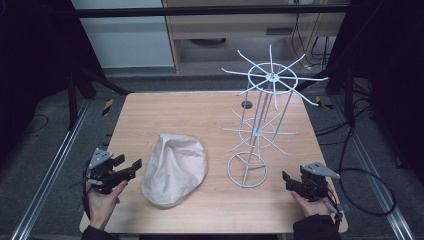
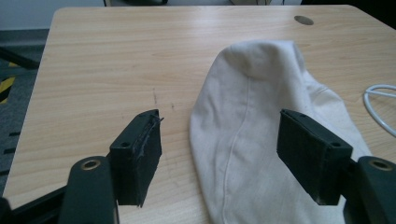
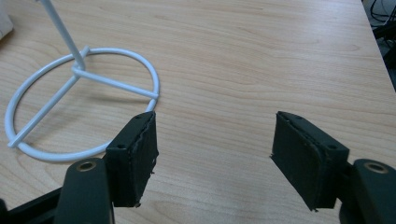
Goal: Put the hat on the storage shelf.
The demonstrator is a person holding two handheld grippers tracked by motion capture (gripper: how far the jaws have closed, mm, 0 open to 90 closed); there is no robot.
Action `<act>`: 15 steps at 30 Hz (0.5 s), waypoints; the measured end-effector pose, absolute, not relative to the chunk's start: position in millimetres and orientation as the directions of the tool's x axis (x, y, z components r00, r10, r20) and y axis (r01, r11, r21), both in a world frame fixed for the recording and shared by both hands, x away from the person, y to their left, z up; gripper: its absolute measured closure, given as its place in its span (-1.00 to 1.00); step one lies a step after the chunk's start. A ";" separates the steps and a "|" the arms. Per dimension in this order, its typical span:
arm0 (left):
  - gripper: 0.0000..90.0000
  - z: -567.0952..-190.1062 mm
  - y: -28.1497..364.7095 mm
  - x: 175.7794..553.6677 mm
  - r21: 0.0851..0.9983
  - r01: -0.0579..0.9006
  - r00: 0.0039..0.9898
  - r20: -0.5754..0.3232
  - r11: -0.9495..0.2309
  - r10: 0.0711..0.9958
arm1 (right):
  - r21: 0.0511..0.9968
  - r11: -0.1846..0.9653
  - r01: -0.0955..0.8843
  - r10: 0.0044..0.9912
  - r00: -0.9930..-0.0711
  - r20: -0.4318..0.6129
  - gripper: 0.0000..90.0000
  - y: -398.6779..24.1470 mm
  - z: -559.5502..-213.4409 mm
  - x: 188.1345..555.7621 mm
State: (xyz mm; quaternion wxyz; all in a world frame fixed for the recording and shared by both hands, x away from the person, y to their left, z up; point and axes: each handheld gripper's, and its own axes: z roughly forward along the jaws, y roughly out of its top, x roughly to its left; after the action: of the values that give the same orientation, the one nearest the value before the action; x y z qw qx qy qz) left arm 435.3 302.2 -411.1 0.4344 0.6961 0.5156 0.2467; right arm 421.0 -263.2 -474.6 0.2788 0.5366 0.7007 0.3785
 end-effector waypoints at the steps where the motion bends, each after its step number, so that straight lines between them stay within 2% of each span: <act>1: -0.33 -408.9 301.3 435.8 0.859 0.502 0.350 -0.098 -0.098 0.932 | 0.828 0.139 0.543 0.963 -0.270 0.016 -0.30 -262.6 -474.7 420.7; 7: -0.33 -398.9 297.8 439.8 0.858 0.505 0.361 -0.112 -0.093 0.926 | 0.828 0.146 0.541 0.962 -0.273 0.009 -0.29 -262.3 -474.8 420.9; 15: -0.33 -391.1 281.4 448.0 0.852 0.506 0.391 -0.087 -0.134 0.916 | 0.827 0.158 0.540 0.961 -0.278 -0.003 -0.21 -261.9 -476.0 420.2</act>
State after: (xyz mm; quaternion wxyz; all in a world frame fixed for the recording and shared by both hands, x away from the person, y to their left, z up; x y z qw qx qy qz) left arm 448.0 281.4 -391.1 0.4301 0.7144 0.4978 0.2385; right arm 420.2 -261.9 -476.0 0.2819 0.5307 0.7069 0.3731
